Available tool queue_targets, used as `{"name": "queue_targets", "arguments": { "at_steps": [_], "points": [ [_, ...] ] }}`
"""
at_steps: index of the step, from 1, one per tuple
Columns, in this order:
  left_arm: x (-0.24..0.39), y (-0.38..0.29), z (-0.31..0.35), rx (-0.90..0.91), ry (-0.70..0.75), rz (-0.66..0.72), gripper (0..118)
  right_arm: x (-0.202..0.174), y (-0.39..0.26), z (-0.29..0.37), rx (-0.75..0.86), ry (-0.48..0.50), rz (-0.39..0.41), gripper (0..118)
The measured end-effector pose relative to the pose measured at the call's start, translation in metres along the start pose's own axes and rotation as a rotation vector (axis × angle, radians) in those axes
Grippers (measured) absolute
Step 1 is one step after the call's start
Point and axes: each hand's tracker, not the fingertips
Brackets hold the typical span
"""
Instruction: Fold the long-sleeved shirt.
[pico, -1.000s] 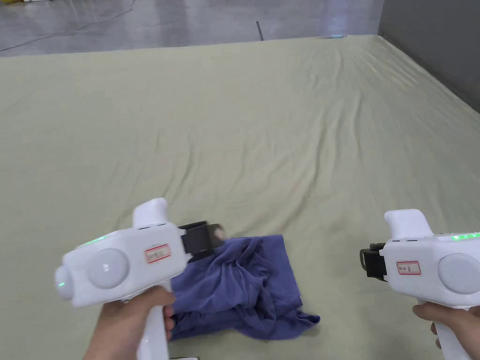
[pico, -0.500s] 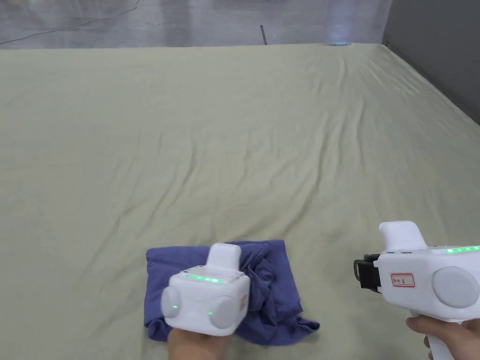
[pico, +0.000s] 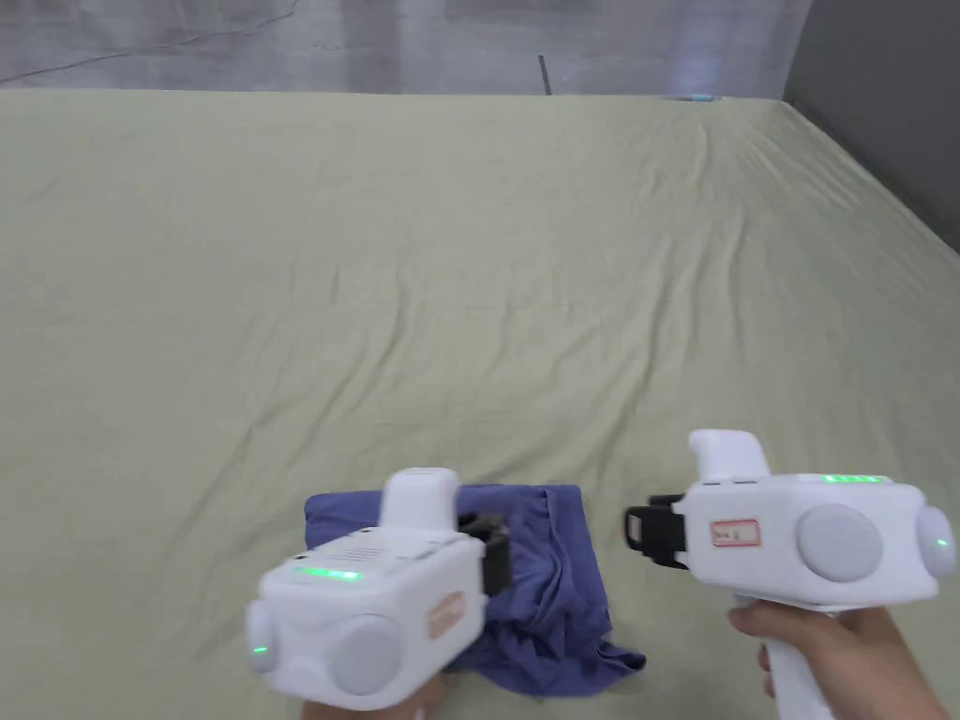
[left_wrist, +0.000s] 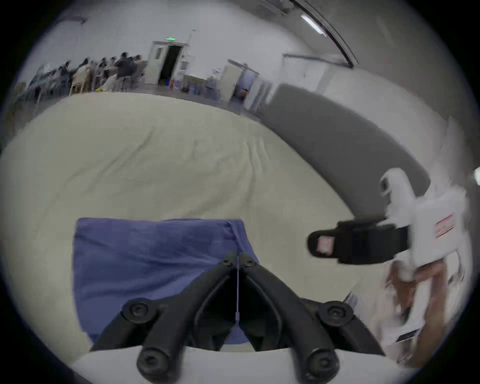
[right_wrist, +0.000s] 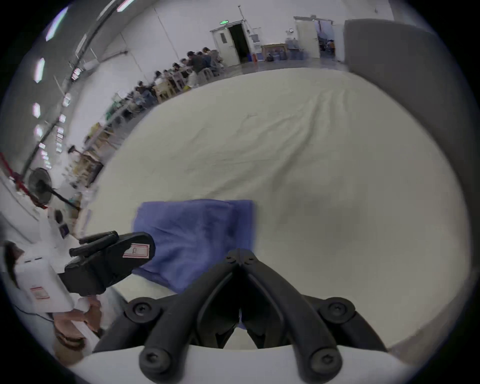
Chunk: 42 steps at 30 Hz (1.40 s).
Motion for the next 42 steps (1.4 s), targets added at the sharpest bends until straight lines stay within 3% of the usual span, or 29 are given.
{"name": "queue_targets", "arguments": {
  "at_steps": [2,5,7,10,11,12,13,14,15,22,24,25,26,27,31,34,36,42],
  "points": [
    [-0.032,0.006,0.023,0.033,0.024,0.092,0,-0.010,0.007,-0.022,-0.014,0.126,-0.069,2],
    [-0.079,0.010,0.045,0.043,0.091,0.166,0,-0.023,0.013,-0.062,-0.075,0.237,-0.121,2],
    [-0.103,0.008,0.051,0.031,0.120,0.229,0,-0.028,0.012,-0.089,-0.123,0.258,-0.141,2],
    [-0.134,0.002,0.055,0.036,0.100,0.353,4,-0.020,0.002,-0.117,-0.197,0.190,-0.158,2],
    [-0.141,-0.001,0.054,0.034,0.091,0.383,17,-0.016,-0.003,-0.124,-0.221,0.142,-0.173,2],
    [-0.147,-0.004,0.052,0.031,0.100,0.408,43,-0.009,-0.009,-0.129,-0.246,0.101,-0.171,2],
    [-0.152,-0.007,0.049,0.032,0.092,0.421,96,-0.002,-0.013,-0.130,-0.233,0.127,-0.176,2],
    [-0.157,-0.010,0.042,0.001,0.069,0.443,116,0.007,-0.016,-0.127,-0.193,0.214,-0.241,2],
    [-0.160,-0.013,0.035,-0.015,0.037,0.472,118,0.013,-0.017,-0.126,-0.208,0.227,-0.306,2],
    [-0.157,-0.019,-0.023,-0.083,-0.085,0.552,116,0.013,-0.013,-0.128,-0.228,0.215,-0.252,2],
    [-0.144,-0.015,-0.023,-0.040,-0.043,0.461,112,0.015,-0.014,-0.129,-0.225,0.228,-0.267,2],
    [-0.140,-0.012,-0.022,-0.033,-0.056,0.438,99,0.016,-0.015,-0.129,-0.222,0.234,-0.276,2],
    [-0.135,-0.010,-0.023,-0.036,-0.060,0.450,49,0.018,-0.017,-0.129,-0.218,0.239,-0.284,2],
    [-0.131,-0.011,-0.024,-0.058,-0.033,0.435,14,0.018,-0.018,-0.129,-0.215,0.244,-0.292,2],
    [-0.133,-0.005,-0.018,-0.057,-0.046,0.392,14,0.011,-0.016,-0.126,-0.213,0.224,-0.293,2],
    [-0.148,0.003,-0.006,-0.042,-0.060,0.433,14,-0.012,-0.004,-0.116,-0.221,0.142,-0.256,2],
    [-0.162,0.010,0.012,0.001,-0.057,0.412,14,-0.040,0.008,-0.107,-0.163,0.106,-0.128,2],
    [-0.249,0.038,0.096,0.081,0.022,0.356,14,-0.127,0.037,-0.098,-0.028,0.032,0.124,2]
  ]
}}
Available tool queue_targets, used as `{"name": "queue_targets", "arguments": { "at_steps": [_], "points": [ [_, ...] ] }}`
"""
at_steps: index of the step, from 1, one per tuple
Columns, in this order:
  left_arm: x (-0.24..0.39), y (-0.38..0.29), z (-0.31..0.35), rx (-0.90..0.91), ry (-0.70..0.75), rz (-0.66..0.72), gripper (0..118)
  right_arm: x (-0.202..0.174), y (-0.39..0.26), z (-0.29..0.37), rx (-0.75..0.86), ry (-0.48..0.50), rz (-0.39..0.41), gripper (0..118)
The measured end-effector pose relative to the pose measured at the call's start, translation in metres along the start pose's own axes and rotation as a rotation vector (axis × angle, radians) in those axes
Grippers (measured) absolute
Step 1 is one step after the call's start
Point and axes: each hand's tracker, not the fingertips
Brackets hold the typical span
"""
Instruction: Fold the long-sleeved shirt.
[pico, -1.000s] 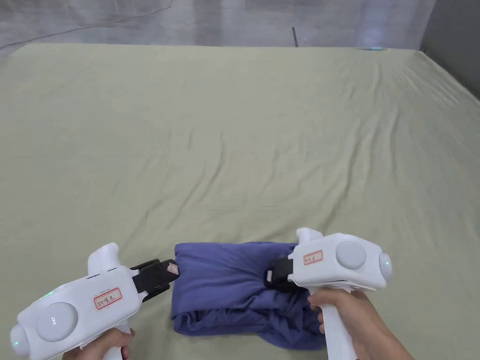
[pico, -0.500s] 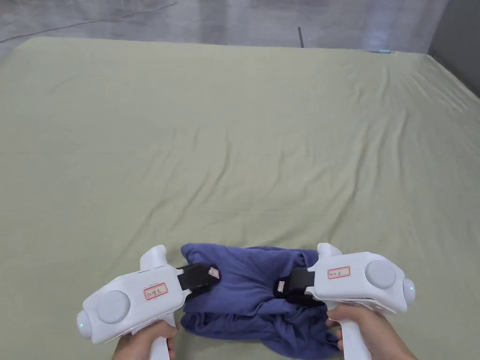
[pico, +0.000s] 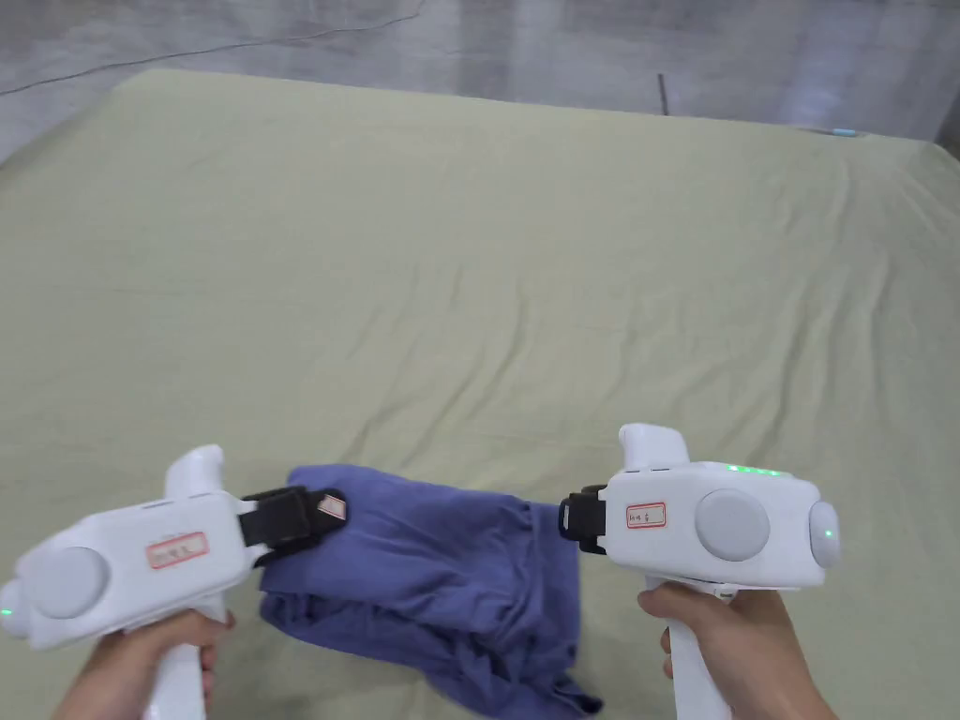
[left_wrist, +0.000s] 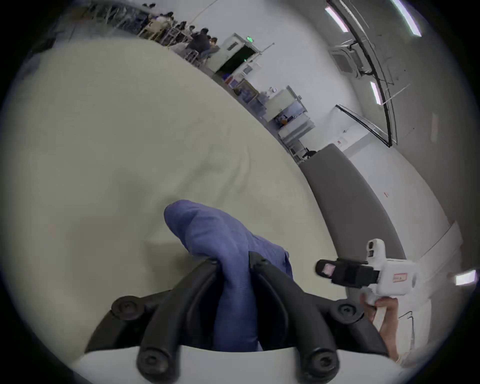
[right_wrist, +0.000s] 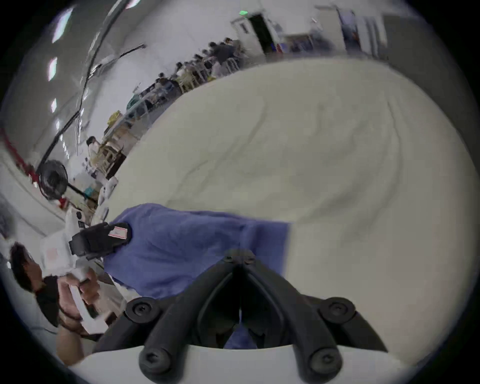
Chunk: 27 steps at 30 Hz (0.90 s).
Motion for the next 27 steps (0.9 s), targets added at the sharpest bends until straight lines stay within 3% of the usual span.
{"name": "queue_targets", "arguments": {
  "at_steps": [3,6,9,15,16,18,19,25,26,27],
  "points": [
    [-0.045,0.037,0.052,0.043,0.065,-0.057,14,-0.037,0.011,-0.014,0.018,0.058,0.047,2],
    [-0.100,0.076,0.100,0.065,0.173,-0.082,14,-0.079,0.015,-0.040,0.017,0.056,0.140,2],
    [-0.158,0.105,0.136,0.090,0.248,-0.088,14,-0.117,0.013,-0.071,0.005,0.085,0.175,2],
    [-0.198,0.115,0.141,0.118,0.296,-0.014,14,-0.152,0.012,-0.105,-0.028,0.138,0.224,2],
    [-0.196,0.113,0.139,0.118,0.307,-0.014,27,-0.157,0.013,-0.107,-0.023,0.146,0.232,2],
    [-0.188,0.112,0.136,0.125,0.339,-0.009,113,-0.165,0.017,-0.111,-0.014,0.147,0.236,2],
    [-0.185,0.107,0.143,0.213,0.345,-0.017,118,-0.170,0.019,-0.112,-0.009,0.150,0.238,2],
    [-0.110,0.124,0.178,0.244,0.448,-0.151,118,-0.178,0.033,-0.078,0.060,0.179,0.241,2],
    [-0.085,0.110,0.177,0.270,0.373,-0.189,109,-0.174,0.037,-0.067,0.083,0.174,0.239,2],
    [-0.057,0.107,0.176,0.283,0.329,-0.228,85,-0.169,0.041,-0.053,0.109,0.164,0.236,2]
  ]
}}
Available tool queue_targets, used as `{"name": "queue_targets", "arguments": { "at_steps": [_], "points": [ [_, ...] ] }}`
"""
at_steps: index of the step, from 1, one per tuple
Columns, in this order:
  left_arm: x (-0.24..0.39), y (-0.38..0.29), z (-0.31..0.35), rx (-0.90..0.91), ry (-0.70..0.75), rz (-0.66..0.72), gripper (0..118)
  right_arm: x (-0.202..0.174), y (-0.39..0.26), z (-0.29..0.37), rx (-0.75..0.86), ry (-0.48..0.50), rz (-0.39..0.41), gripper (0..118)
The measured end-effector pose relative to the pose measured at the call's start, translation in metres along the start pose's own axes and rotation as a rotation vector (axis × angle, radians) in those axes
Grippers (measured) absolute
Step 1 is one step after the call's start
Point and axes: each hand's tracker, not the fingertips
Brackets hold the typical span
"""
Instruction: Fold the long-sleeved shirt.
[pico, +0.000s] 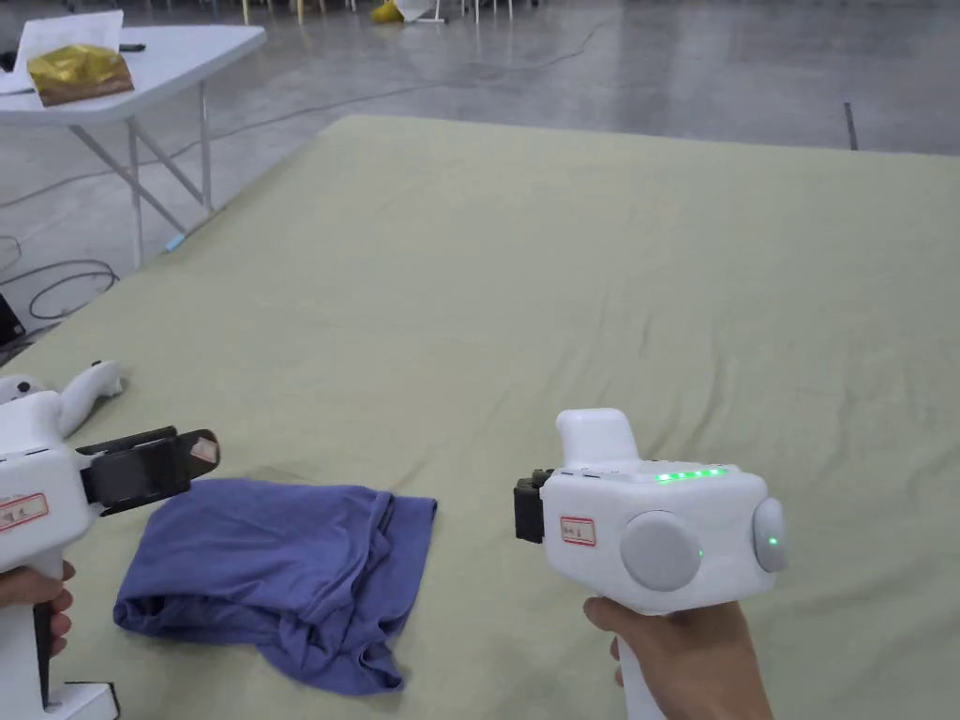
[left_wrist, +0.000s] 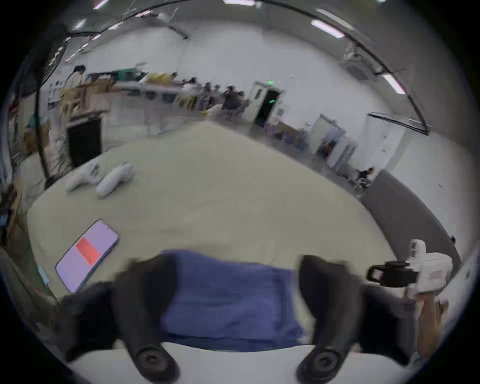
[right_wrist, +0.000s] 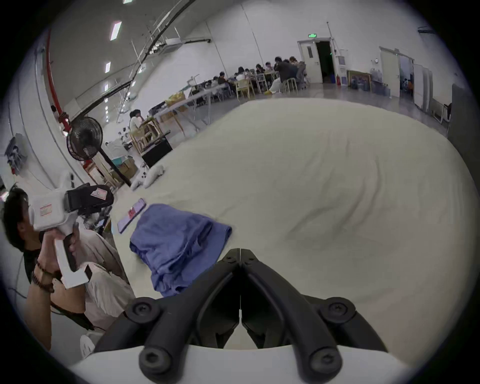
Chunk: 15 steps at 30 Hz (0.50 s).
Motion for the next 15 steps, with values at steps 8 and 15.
{"name": "queue_targets", "arguments": {
  "at_steps": [8,15],
  "points": [
    [0.221,-0.006,-0.006,0.173,-0.042,-0.318,0,0.075,0.019,0.143,0.208,-0.255,0.040,2],
    [0.347,-0.043,-0.046,0.303,-0.069,-0.409,0,0.140,-0.004,0.238,0.436,-0.557,0.051,2]
  ]
}}
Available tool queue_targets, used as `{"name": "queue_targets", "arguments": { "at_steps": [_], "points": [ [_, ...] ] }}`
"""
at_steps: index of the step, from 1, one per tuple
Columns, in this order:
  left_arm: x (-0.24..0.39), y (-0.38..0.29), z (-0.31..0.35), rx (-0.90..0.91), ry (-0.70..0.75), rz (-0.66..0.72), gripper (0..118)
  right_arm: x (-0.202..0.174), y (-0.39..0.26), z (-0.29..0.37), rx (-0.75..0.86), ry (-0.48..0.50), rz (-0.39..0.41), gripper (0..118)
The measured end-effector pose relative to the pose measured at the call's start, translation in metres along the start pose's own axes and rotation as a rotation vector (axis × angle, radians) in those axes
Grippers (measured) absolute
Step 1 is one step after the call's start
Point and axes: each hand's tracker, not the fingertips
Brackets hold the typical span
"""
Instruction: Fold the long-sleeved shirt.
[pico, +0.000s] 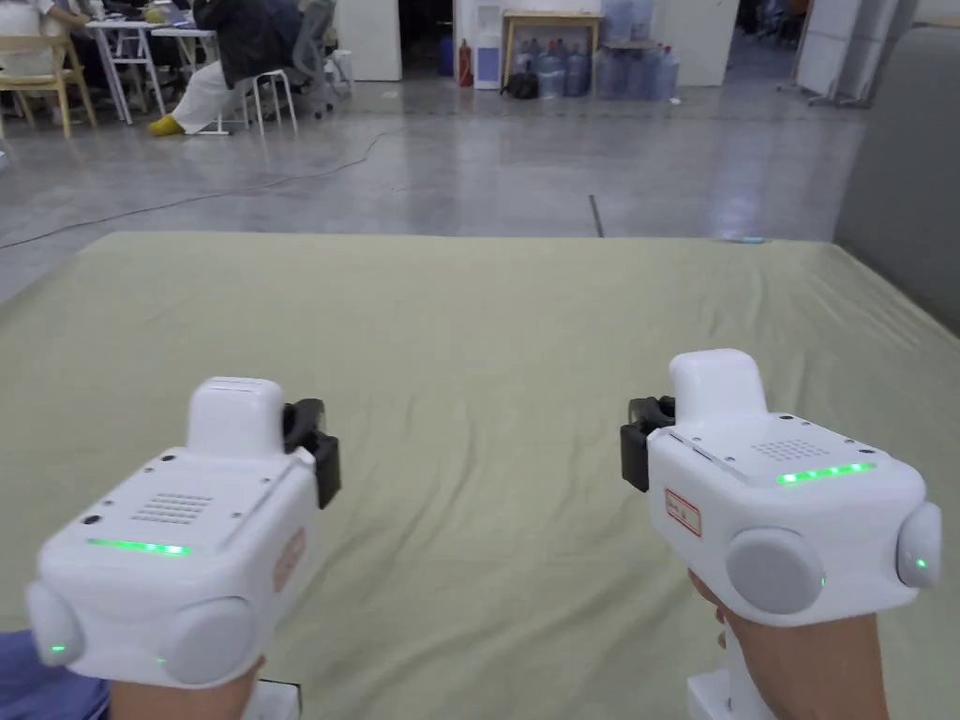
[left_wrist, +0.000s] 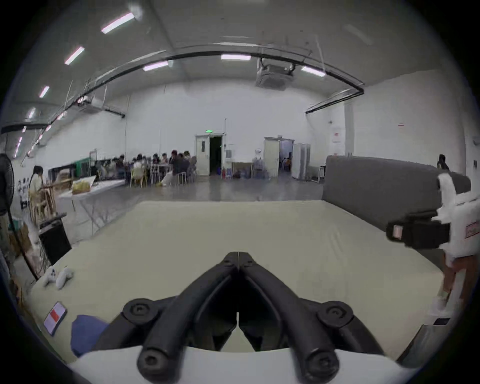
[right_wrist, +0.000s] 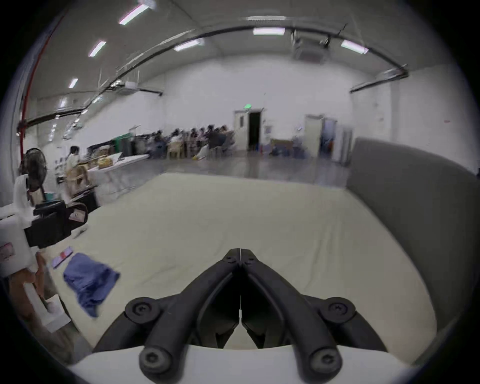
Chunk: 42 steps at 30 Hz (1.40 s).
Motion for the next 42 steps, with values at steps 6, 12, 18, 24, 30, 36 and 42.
{"name": "queue_targets", "arguments": {
  "at_steps": [6,12,18,24,30,36,42],
  "points": [
    [0.058,-0.032,-0.008,0.069,0.037,-0.003,0,0.036,-0.031,0.015,0.086,-0.128,0.023,2],
    [0.060,-0.064,0.003,0.006,0.067,0.035,0,0.039,-0.075,0.030,0.111,-0.175,0.030,2],
    [0.057,-0.079,0.014,0.005,0.082,0.005,0,0.040,-0.095,0.034,0.126,-0.181,0.029,2],
    [0.054,-0.082,0.016,0.002,0.104,0.003,0,0.043,-0.101,0.029,0.101,-0.176,-0.003,2],
    [0.058,-0.084,0.012,-0.046,0.088,-0.002,55,0.044,-0.102,0.029,0.110,-0.175,-0.008,11],
    [0.057,-0.090,0.011,0.013,0.094,-0.003,118,0.047,-0.110,0.025,0.121,-0.208,0.005,118],
    [0.056,-0.088,0.009,0.018,0.082,0.013,118,0.045,-0.115,0.019,0.118,-0.225,0.054,118]
  ]
}}
